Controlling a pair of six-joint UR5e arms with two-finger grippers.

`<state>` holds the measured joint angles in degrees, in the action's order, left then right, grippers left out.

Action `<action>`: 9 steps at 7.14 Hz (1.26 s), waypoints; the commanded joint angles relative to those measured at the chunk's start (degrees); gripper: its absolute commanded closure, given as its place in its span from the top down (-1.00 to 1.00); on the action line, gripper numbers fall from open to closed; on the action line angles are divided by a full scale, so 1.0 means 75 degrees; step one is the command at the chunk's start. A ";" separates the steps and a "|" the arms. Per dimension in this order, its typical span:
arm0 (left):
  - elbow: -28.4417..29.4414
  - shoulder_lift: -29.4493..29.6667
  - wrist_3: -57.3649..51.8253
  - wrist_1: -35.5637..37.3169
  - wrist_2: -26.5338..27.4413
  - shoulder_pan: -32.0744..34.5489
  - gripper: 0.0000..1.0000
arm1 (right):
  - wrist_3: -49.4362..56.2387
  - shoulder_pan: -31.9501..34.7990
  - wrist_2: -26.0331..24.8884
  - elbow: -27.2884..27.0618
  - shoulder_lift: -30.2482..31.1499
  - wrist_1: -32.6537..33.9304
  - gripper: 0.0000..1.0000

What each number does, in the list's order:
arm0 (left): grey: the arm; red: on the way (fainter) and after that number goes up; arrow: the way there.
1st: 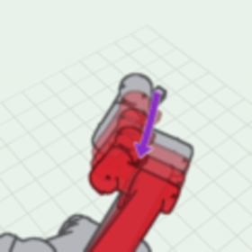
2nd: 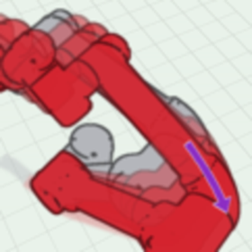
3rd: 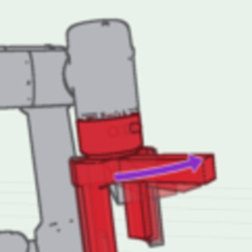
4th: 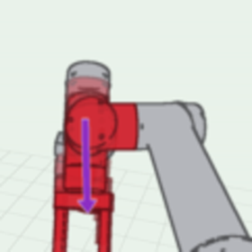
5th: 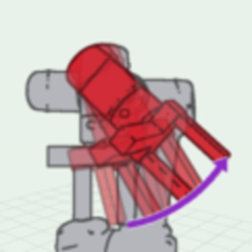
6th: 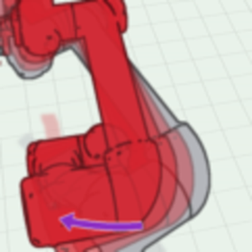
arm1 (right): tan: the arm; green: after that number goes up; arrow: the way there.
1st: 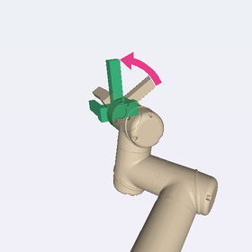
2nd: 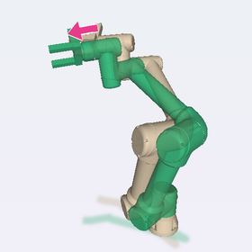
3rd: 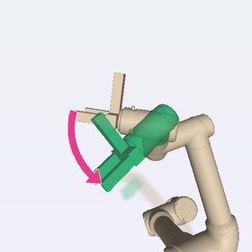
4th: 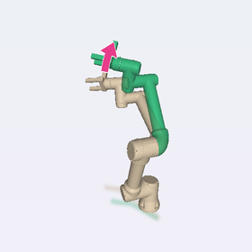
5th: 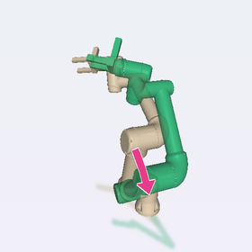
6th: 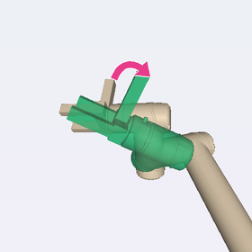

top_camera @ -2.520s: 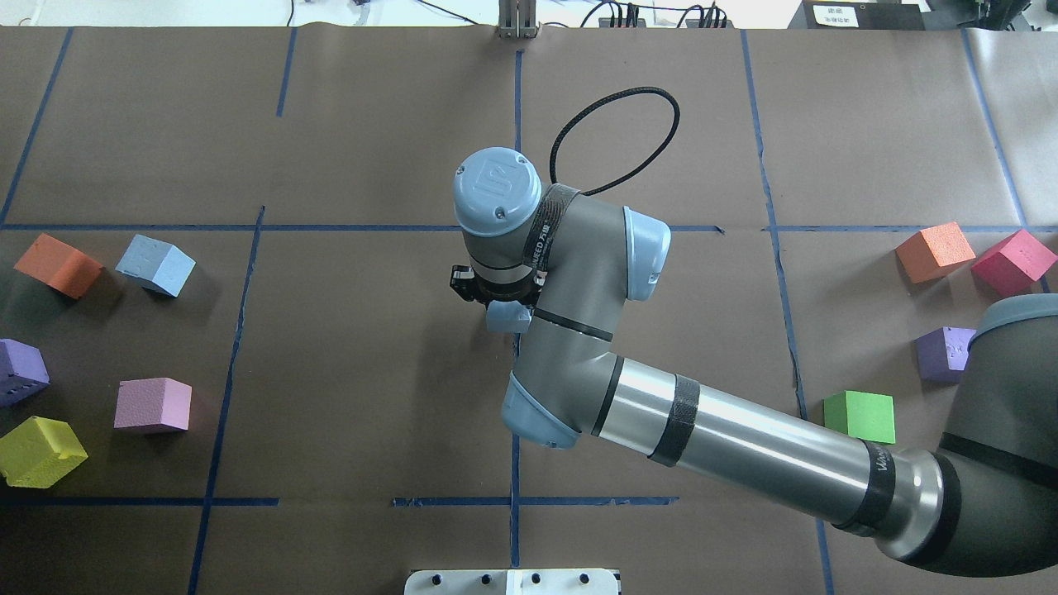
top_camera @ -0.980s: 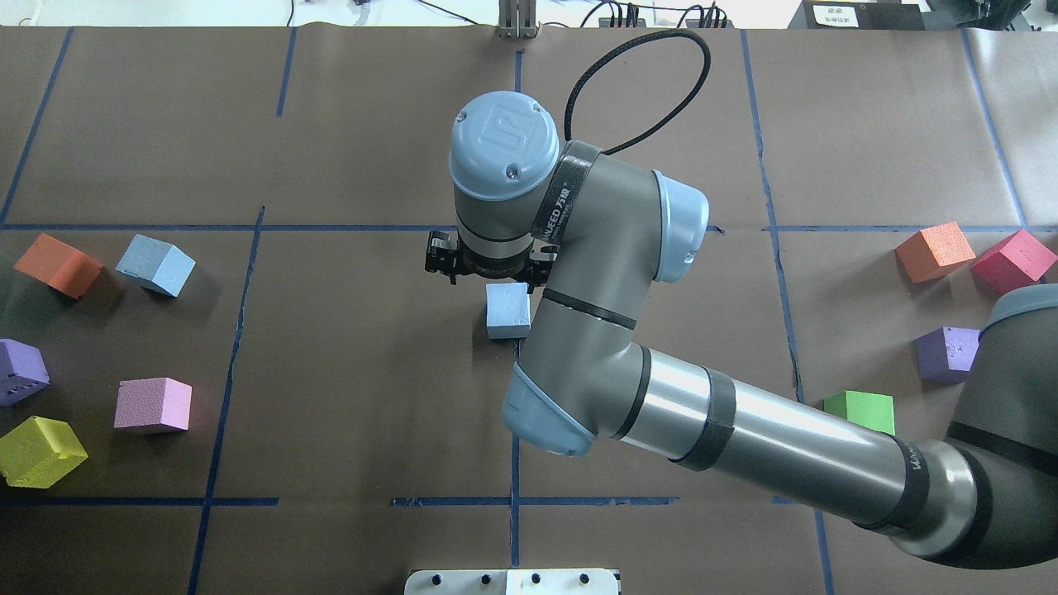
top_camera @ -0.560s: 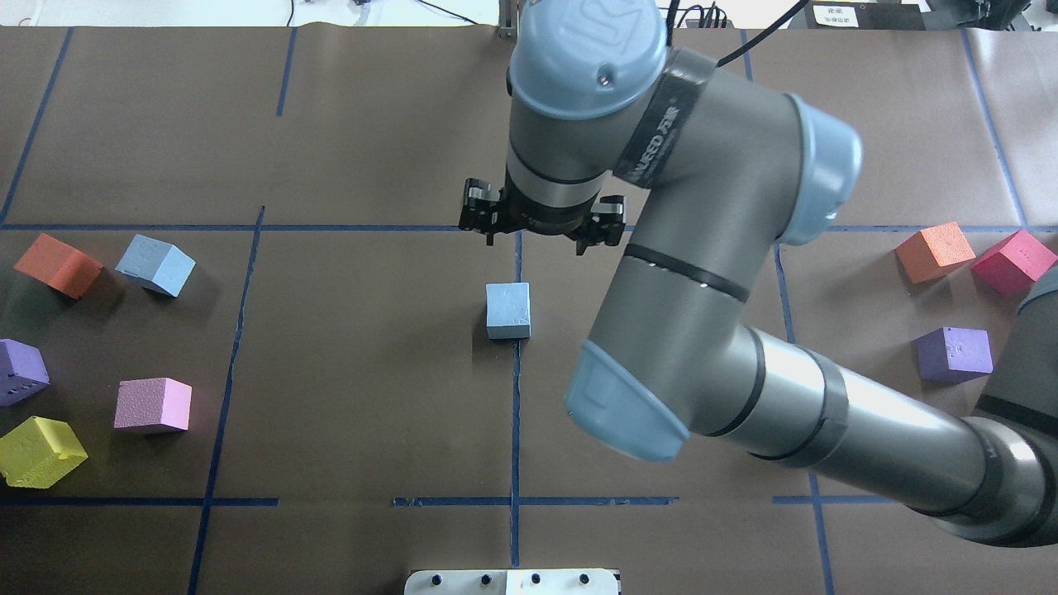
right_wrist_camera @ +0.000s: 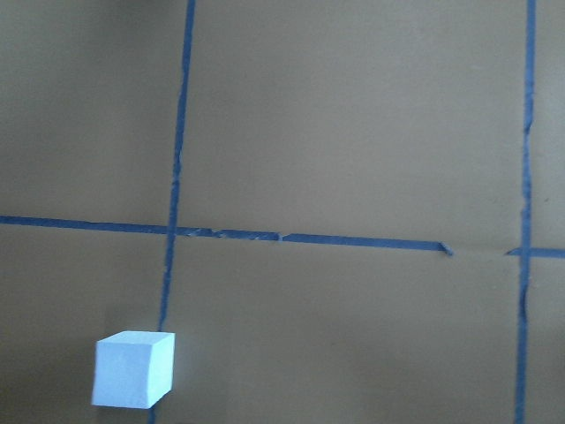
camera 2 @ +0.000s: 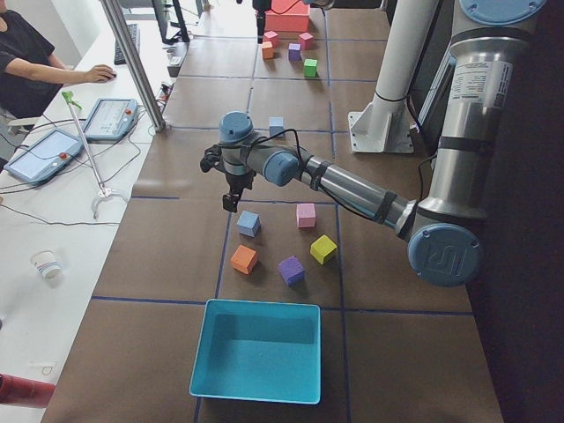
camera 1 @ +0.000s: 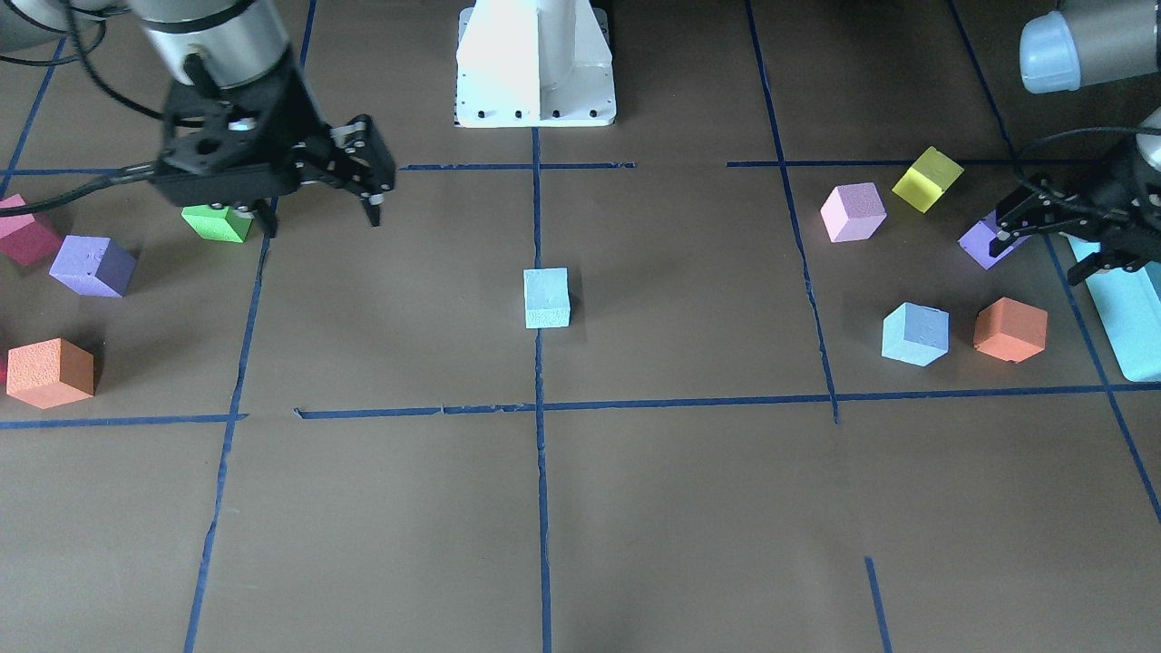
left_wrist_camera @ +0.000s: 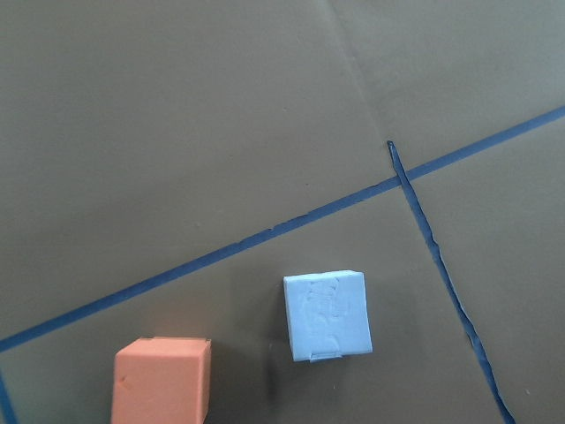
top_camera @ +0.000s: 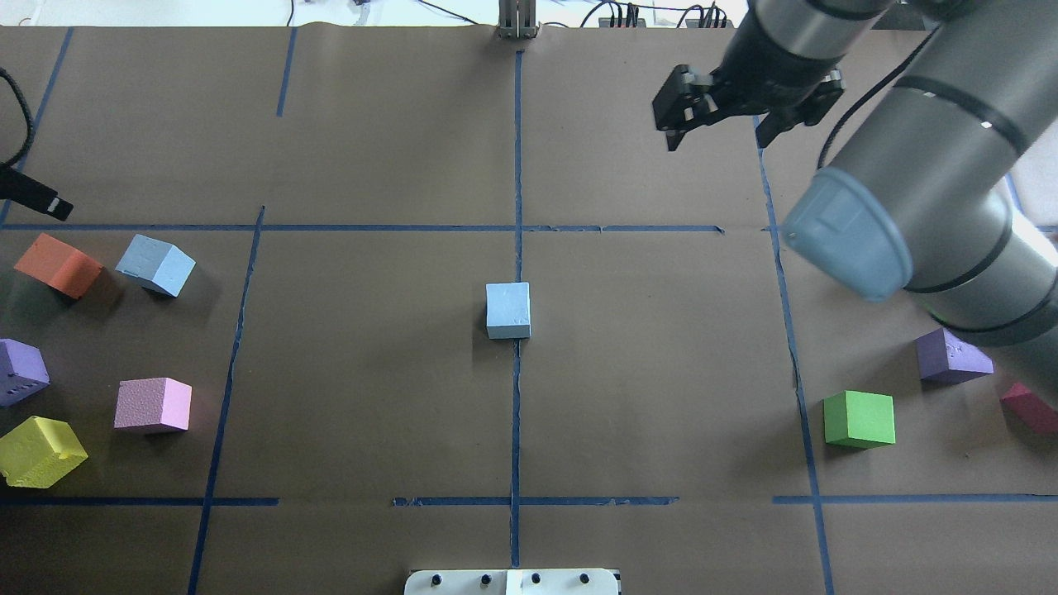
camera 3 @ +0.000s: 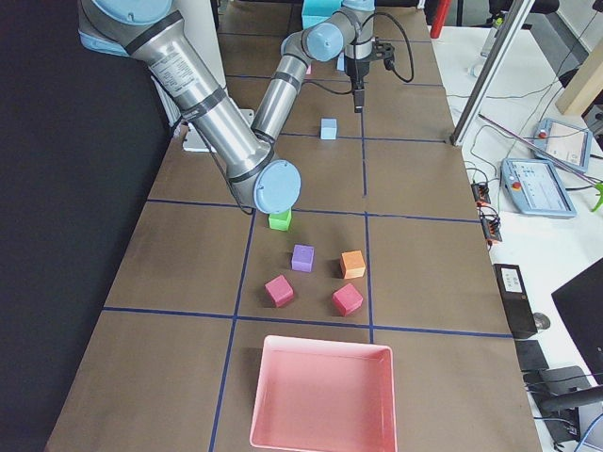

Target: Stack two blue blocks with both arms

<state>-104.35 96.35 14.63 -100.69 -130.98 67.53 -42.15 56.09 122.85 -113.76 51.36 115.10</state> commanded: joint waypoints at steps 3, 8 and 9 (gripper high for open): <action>0.1455 0.0033 0.1517 -0.2090 0.0658 -0.1104 1.00 | 0.3504 0.1987 0.0741 -0.0020 0.1575 0.0005 0.99; 0.1724 0.0231 0.1706 -0.2090 0.0754 -0.1445 1.00 | 0.4378 0.2517 0.1010 0.0121 0.2000 -0.0019 0.99; 0.1876 0.0313 0.1706 -0.2101 0.0754 -0.1457 1.00 | 0.4389 0.2517 0.1010 0.0121 0.2046 -0.0030 0.99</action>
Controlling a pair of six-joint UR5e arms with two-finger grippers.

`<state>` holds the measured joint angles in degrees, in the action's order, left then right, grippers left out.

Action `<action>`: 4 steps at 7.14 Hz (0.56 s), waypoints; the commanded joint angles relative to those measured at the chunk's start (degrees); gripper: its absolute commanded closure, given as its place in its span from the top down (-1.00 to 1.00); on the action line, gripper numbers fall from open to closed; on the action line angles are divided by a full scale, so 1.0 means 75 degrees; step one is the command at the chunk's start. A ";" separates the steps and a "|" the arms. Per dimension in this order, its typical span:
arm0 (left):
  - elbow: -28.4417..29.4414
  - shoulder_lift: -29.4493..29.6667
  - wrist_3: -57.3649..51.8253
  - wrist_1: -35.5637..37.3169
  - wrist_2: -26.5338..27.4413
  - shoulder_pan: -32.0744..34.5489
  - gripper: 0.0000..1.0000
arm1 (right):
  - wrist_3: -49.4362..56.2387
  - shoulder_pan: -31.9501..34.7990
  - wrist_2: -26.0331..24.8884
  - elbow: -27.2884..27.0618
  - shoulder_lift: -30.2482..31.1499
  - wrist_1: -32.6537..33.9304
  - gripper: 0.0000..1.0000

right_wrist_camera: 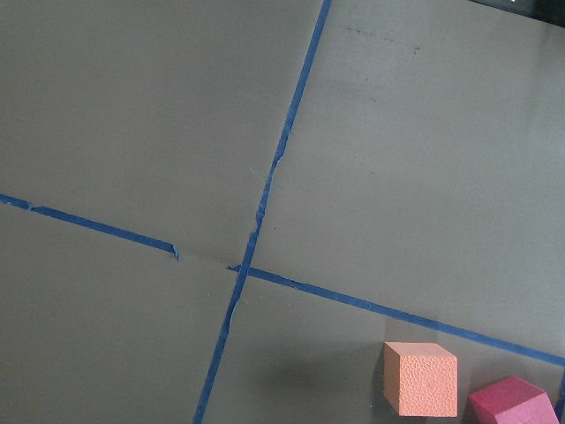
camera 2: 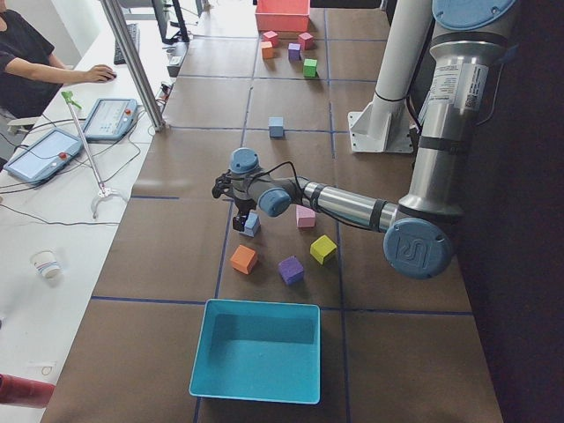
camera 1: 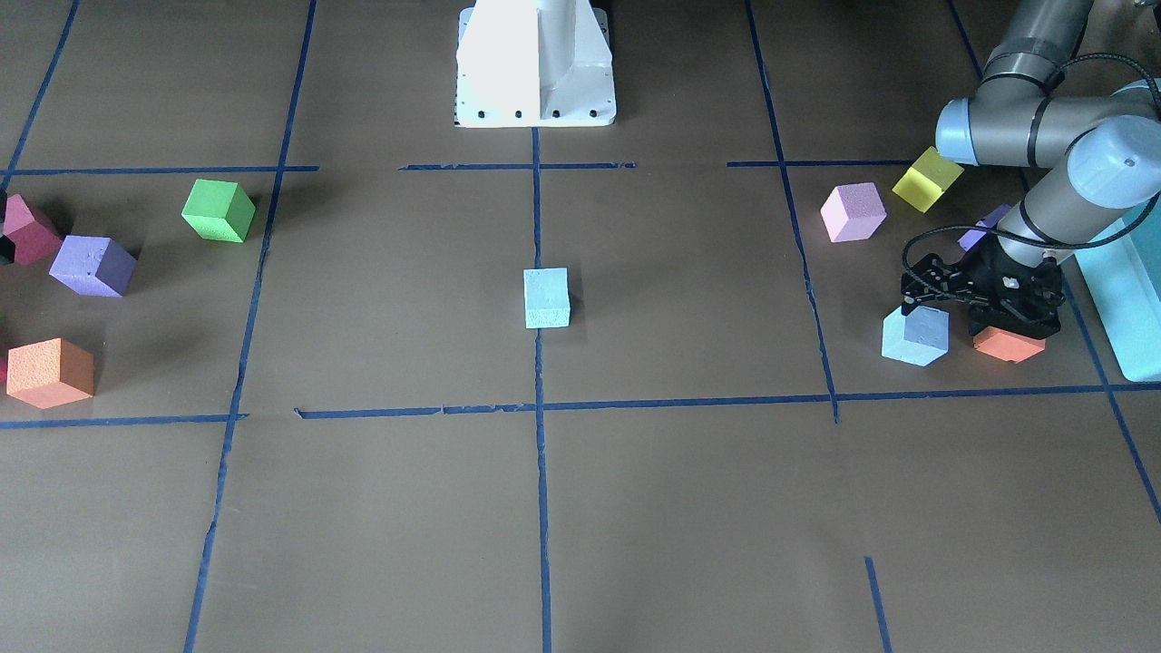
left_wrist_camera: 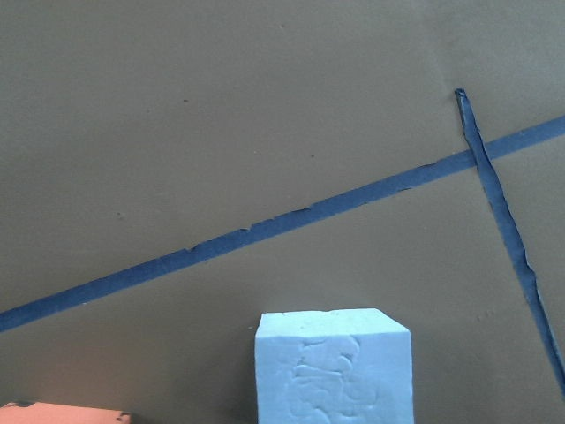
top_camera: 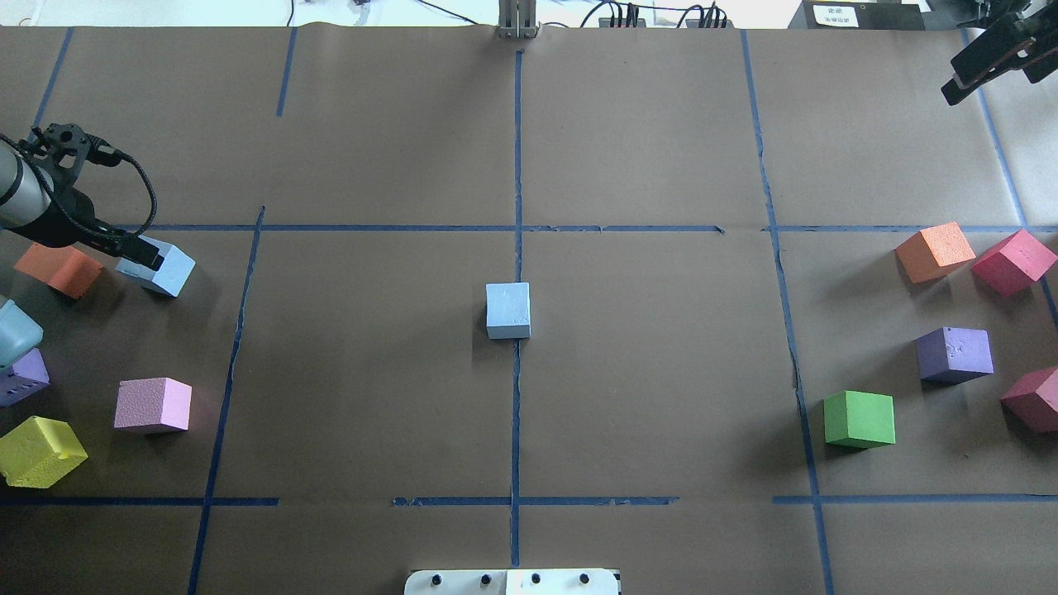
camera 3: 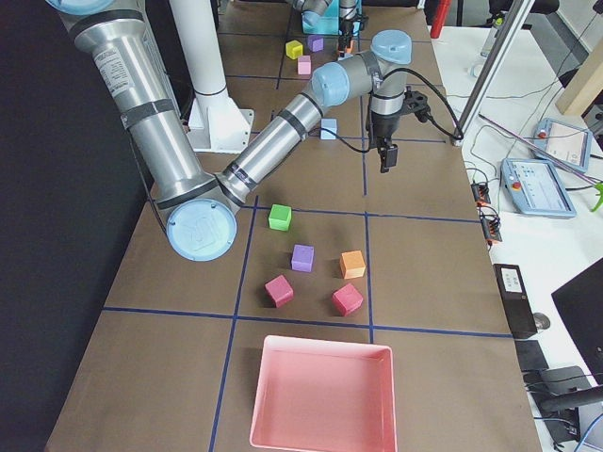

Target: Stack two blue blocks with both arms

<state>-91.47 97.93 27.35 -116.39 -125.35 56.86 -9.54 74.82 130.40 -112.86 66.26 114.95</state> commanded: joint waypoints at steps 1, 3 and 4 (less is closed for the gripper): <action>0.0312 0.0161 0.0010 -0.0009 0.0002 -0.0046 1.00 | 0.0042 0.0021 0.0005 0.0002 0.0118 -0.0033 0.99; 0.0523 0.0219 0.0033 0.0003 0.0002 -0.0256 1.00 | 0.0042 0.0032 0.0005 0.0002 0.0130 -0.0033 0.99; 0.0652 0.0313 0.0068 -0.0009 0.0002 -0.0292 1.00 | 0.0042 0.0032 0.0005 -0.0010 0.0130 -0.0033 0.99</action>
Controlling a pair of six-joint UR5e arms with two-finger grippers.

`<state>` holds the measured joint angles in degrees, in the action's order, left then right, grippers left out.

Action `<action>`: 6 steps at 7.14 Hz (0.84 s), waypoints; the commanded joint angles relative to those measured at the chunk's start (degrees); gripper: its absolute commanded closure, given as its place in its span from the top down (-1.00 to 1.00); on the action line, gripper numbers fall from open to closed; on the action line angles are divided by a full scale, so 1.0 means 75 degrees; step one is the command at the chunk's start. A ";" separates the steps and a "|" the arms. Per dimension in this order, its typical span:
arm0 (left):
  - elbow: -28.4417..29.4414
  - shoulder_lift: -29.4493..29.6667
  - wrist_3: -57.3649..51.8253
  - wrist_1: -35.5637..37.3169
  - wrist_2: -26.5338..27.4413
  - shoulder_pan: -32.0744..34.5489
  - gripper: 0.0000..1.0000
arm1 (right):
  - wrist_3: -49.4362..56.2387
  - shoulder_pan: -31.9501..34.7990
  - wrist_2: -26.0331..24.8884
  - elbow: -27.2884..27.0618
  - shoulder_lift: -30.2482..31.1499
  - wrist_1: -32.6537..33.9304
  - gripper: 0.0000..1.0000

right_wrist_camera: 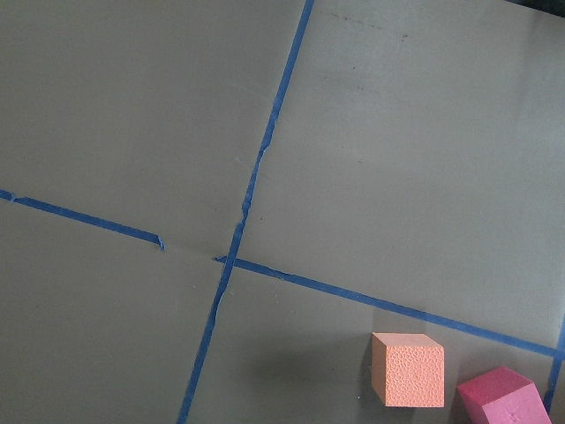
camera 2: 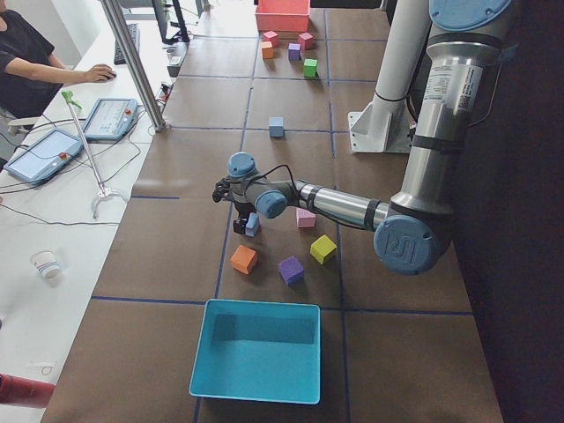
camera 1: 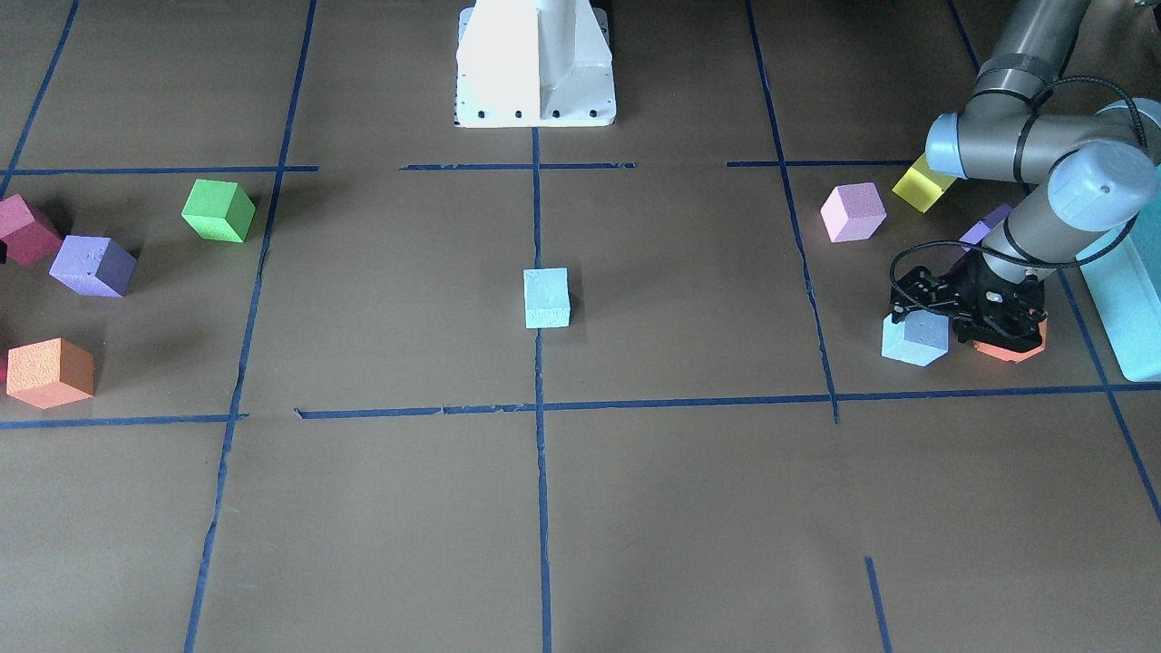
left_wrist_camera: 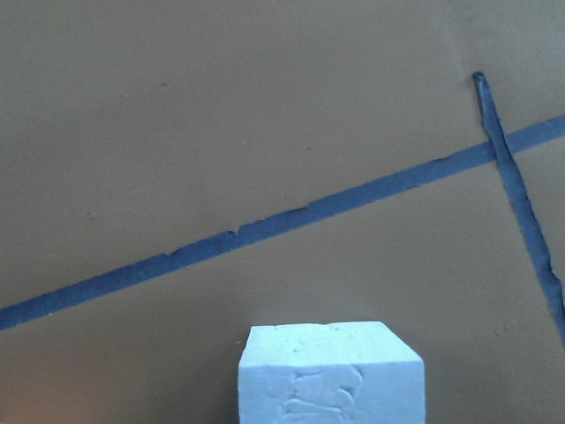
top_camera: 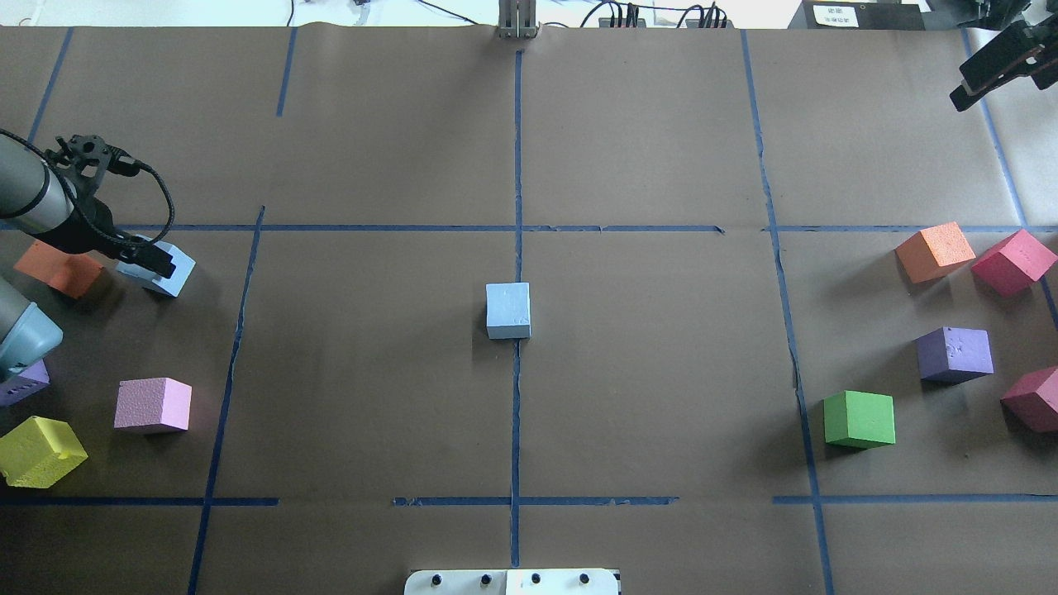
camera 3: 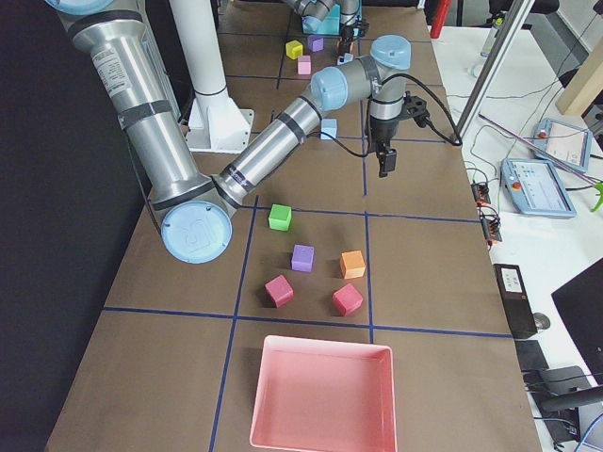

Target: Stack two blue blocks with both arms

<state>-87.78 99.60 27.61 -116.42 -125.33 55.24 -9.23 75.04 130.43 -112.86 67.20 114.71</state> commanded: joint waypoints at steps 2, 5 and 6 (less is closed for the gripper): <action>0.0209 0.0161 0.0115 -0.0005 -0.0012 -0.0088 0.83 | 0.0000 0.0002 0.0000 -0.0010 0.0017 -0.0001 0.99; -0.0082 0.0138 0.0268 0.0123 -0.0035 -0.0042 -0.99 | 0.0000 0.0002 0.0012 -0.0045 0.0064 -0.0013 0.99; -0.0467 0.0138 0.0268 0.0507 -0.0139 0.0051 -1.00 | 0.0012 0.0072 0.0093 -0.0080 0.0319 -0.0013 0.99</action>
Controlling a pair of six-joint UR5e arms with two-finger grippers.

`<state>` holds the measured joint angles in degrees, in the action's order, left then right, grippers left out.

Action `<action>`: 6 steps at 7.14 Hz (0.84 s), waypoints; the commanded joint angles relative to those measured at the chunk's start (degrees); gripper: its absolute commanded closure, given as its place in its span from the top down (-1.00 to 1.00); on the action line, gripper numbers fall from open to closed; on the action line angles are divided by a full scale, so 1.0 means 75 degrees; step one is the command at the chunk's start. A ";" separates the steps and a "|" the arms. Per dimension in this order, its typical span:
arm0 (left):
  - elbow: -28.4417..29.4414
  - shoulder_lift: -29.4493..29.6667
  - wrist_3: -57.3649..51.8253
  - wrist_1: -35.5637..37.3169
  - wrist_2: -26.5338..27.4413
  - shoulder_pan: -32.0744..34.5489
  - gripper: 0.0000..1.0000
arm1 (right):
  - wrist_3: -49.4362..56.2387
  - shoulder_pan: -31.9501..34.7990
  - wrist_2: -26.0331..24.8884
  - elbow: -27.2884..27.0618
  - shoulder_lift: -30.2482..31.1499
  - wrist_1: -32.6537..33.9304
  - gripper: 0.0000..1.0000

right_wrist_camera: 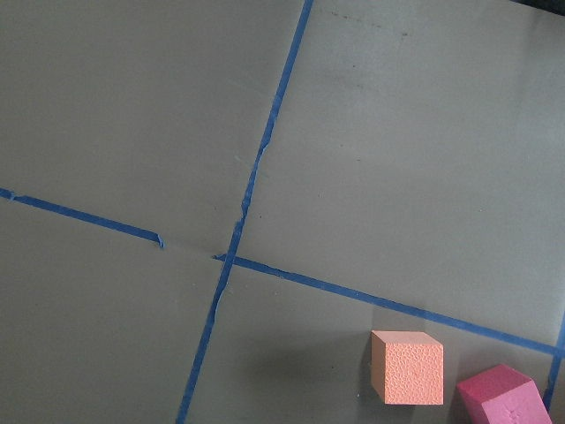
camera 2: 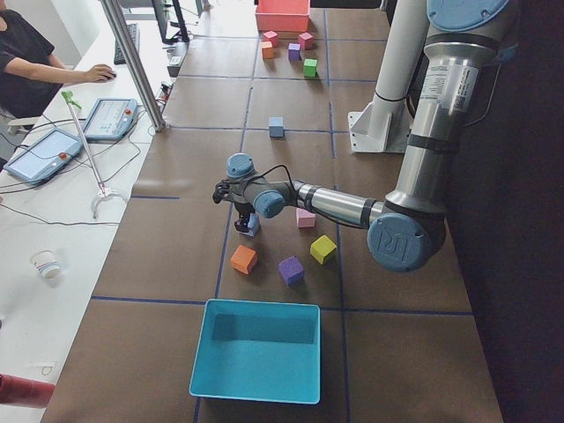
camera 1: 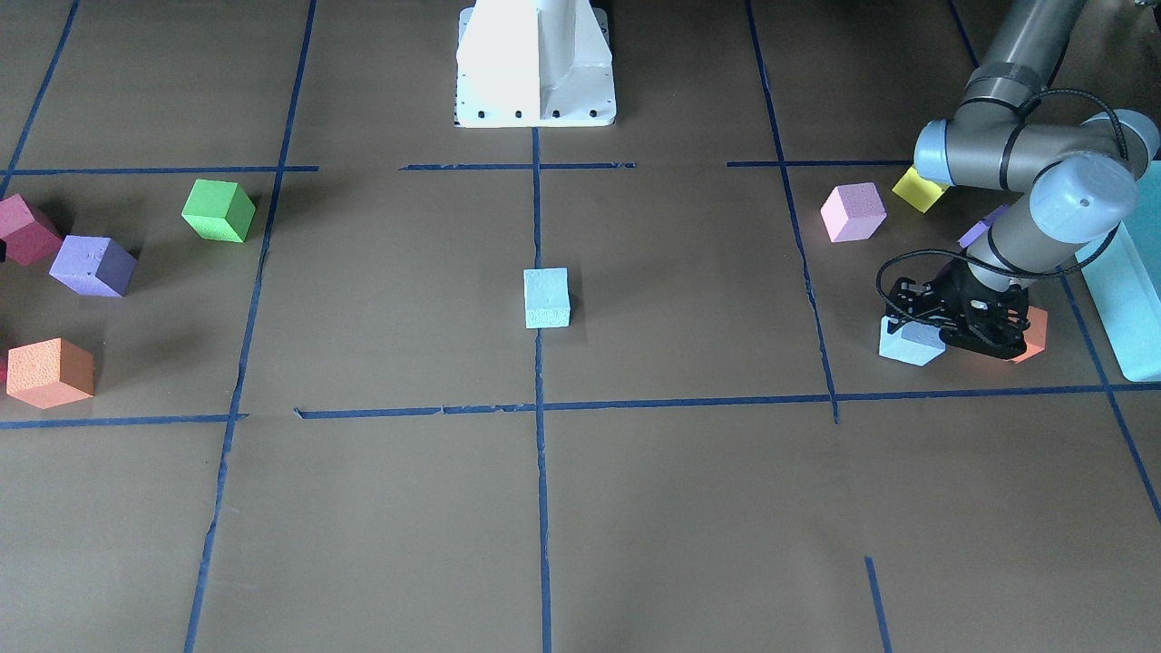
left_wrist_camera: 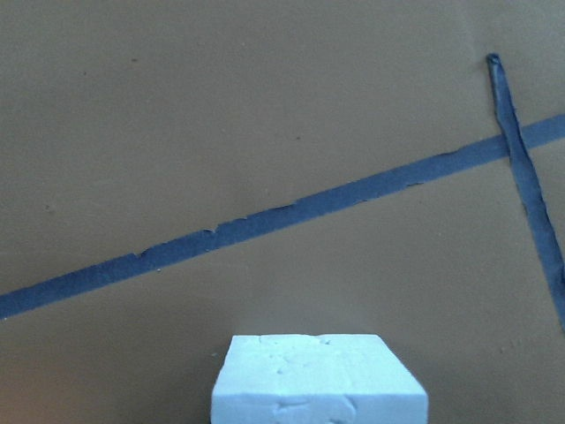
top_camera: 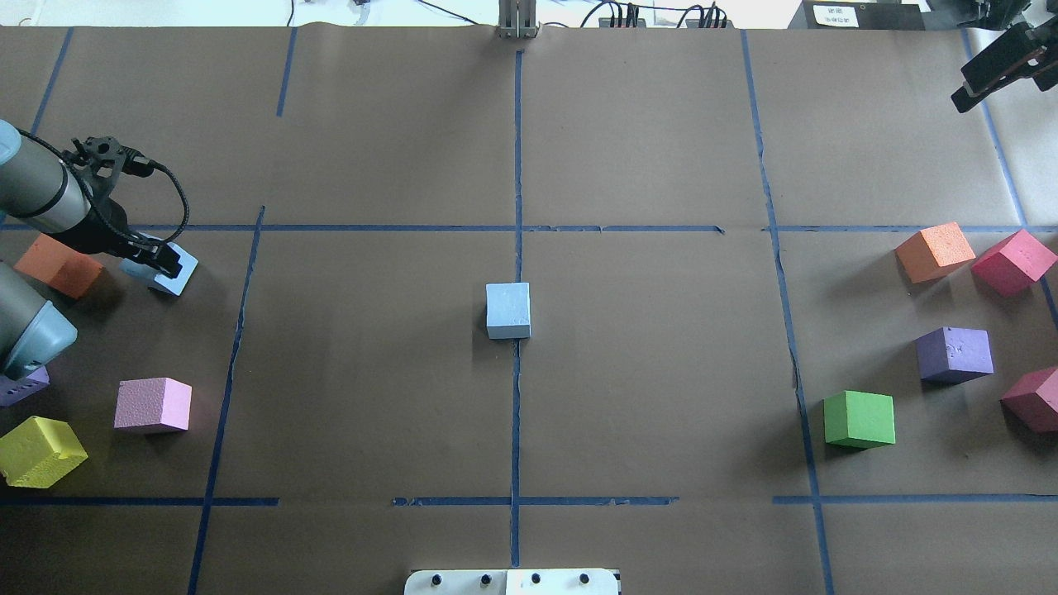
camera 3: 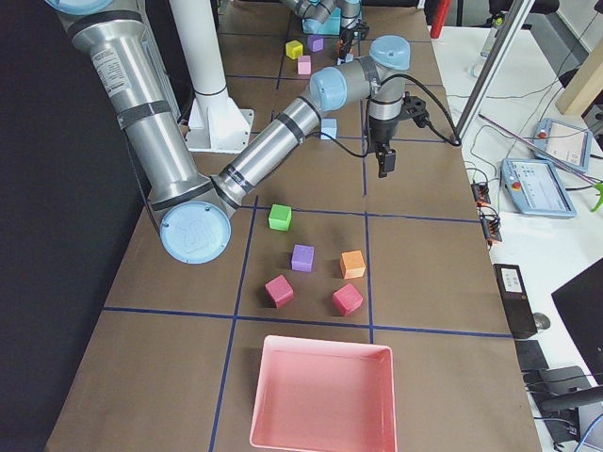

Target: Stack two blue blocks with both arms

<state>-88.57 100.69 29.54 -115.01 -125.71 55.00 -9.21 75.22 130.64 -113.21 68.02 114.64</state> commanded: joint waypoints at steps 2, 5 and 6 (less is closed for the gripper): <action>-0.1649 0.1111 0.0010 0.3576 -0.0032 0.0191 -1.00 | 0.1442 0.0678 0.0663 0.0012 0.1425 -0.0016 0.99; -0.2053 0.2673 0.1526 0.5081 -0.0078 -0.0077 -1.00 | 0.1884 0.1453 0.0687 0.0152 0.2893 -0.0016 0.99; -0.2030 0.3036 0.2218 0.5081 -0.0032 -0.0508 -1.00 | 0.1988 0.1571 0.0733 0.0269 0.3186 -0.0329 0.99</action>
<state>-103.69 119.95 40.10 -77.71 -126.14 54.08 4.85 85.40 135.81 -112.09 88.93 113.89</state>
